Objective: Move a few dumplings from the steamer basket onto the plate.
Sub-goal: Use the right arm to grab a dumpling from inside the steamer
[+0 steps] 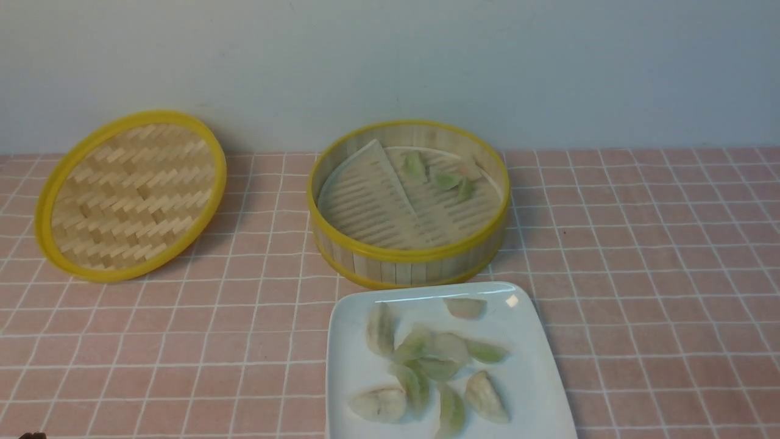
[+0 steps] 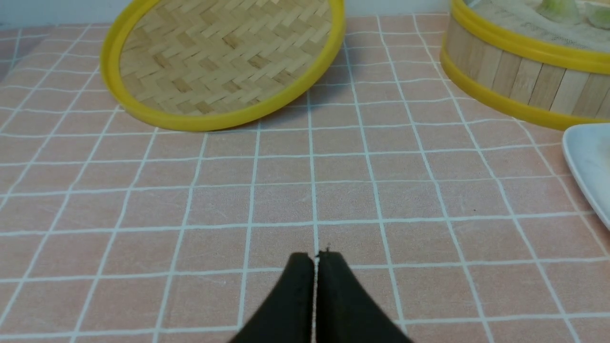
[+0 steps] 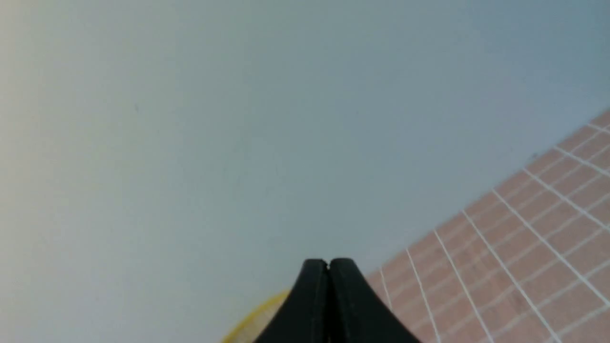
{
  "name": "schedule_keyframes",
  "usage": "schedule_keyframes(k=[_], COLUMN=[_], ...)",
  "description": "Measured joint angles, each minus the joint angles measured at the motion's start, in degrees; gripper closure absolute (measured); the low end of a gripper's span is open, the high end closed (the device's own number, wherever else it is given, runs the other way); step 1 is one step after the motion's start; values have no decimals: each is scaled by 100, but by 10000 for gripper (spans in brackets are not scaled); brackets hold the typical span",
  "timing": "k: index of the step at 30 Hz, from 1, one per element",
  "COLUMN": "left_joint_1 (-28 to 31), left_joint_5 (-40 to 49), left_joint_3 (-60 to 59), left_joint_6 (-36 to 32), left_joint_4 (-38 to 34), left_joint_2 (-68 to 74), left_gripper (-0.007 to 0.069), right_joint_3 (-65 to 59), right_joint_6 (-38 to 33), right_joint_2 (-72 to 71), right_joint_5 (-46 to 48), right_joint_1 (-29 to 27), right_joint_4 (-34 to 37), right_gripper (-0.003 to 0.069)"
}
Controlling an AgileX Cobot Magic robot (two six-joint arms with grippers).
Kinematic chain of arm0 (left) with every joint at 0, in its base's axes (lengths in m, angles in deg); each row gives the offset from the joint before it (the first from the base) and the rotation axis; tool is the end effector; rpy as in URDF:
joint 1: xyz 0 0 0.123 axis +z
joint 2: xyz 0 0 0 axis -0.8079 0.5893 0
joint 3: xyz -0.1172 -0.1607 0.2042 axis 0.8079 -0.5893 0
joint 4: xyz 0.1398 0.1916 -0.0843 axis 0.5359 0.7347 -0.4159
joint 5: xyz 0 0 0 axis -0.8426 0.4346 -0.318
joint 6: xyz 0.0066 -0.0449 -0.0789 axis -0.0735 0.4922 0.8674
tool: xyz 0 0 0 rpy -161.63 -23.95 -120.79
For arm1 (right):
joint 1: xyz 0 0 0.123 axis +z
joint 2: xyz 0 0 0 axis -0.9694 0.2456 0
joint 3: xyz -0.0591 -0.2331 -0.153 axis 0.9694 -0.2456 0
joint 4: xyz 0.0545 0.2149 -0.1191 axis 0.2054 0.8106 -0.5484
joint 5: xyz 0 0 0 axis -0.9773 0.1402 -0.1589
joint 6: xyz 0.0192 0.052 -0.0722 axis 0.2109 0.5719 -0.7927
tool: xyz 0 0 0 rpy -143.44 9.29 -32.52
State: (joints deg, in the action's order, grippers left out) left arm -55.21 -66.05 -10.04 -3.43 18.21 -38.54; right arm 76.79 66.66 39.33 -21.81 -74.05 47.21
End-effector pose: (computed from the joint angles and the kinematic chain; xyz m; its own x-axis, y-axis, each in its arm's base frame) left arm 0.0524 -0.0026 0.1699 -0.3073 -0.0458 -0.9505 0.0207 0.9983 -0.0548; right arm 0.0560 -0.0003 0.2067 0.0695 0.6888 -0.7216 -0.0768 0.7249 0.6846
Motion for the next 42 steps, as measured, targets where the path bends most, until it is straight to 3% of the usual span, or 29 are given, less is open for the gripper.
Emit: schedule_keyframes(k=[7, 10, 15, 20, 28, 36, 42], left_joint_1=[1, 1, 1, 1, 1, 1, 1], left_joint_5=[0, 0, 0, 0, 0, 0, 0], left_joint_3=[0, 0, 0, 0, 0, 0, 0], left_joint_6=[0, 0, 0, 0, 0, 0, 0], left_joint_4=[0, 0, 0, 0, 0, 0, 0], left_joint_2=[0, 0, 0, 0, 0, 0, 0], left_gripper=[631, 631, 631, 631, 631, 631, 631], right_joint_3=[0, 145, 1722, 4114, 6731, 9414, 11191], right_joint_6=[-79, -116, -713, -1401, -1919, -1435, -713], right_joint_2=[0, 7, 1235, 4058, 7256, 9730, 11238], right_joint_5=[-563, -250, 1440, 4001, 5378, 6824, 7301], right_joint_1=[6, 51, 64, 64, 360, 1344, 2051], right_joint_4=[463, 434, -278, -1041, -1444, -1933, -2742], right_gripper=[673, 673, 673, 673, 670, 670, 667])
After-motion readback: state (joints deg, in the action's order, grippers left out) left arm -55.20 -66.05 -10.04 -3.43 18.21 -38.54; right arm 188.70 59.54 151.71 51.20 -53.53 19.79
